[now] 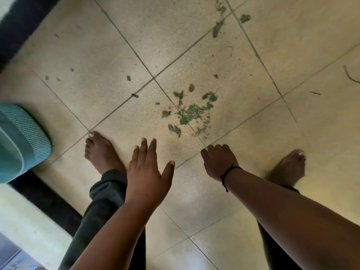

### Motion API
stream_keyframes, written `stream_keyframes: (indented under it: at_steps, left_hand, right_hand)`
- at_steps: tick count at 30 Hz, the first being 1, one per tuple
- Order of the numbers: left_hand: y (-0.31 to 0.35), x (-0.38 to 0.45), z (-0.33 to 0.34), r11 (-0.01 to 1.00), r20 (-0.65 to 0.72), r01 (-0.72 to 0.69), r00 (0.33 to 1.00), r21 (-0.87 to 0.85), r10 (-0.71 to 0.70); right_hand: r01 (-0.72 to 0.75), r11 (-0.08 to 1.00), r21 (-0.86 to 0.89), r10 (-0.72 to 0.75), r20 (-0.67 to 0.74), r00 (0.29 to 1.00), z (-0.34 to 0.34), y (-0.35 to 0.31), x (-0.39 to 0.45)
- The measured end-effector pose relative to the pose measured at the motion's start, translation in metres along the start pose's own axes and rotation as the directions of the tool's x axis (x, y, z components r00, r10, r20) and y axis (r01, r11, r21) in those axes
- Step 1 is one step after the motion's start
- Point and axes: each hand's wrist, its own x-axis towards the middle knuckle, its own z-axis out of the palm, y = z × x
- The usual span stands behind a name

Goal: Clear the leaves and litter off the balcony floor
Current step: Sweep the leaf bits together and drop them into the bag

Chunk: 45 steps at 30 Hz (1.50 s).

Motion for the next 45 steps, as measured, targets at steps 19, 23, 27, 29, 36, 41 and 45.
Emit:
stream_keyframes:
  at_steps: [19, 23, 27, 29, 36, 41, 45]
  left_hand:
    - [-0.081, 0.031, -0.115, 0.982, -0.162, -0.132, 0.975, 0.135, 0.154]
    - [-0.085, 0.032, -0.127, 0.988, -0.189, -0.093, 0.975, 0.121, 0.115]
    - [-0.088, 0.036, -0.142, 0.995, -0.199, -0.058, 0.977, 0.078, 0.072]
    - [-0.094, 0.038, -0.147, 0.996, -0.205, -0.056, 0.976, 0.075, 0.070]
    - [-0.143, 0.048, -0.170, 0.996, -0.256, 0.050, 0.966, 0.070, -0.031]
    - [-0.183, 0.085, -0.210, 0.984, -0.272, 0.112, 0.960, 0.138, -0.071]
    - [-0.208, 0.193, -0.261, 0.920, -0.242, 0.064, 0.970, 0.386, 0.034]
  right_hand:
    - [0.180, 0.932, -0.314, -0.277, -0.298, 0.914, -0.010, -0.053, 0.166]
    - [-0.213, 0.971, -0.109, 0.161, -0.361, 0.919, -0.047, -0.027, 0.167]
    - [-0.280, 0.959, -0.050, 0.237, -0.403, 0.884, -0.082, -0.064, 0.168]
    - [-0.151, 0.987, -0.062, 0.106, -0.453, 0.885, -0.094, -0.100, 0.176]
    - [0.120, 0.990, -0.068, -0.138, -0.501, 0.854, -0.134, -0.256, 0.228]
    - [0.068, 0.997, 0.048, -0.041, -0.432, 0.901, -0.153, -0.307, 0.241]
    - [0.129, 0.990, 0.061, -0.090, -0.436, 0.896, -0.162, -0.309, 0.231]
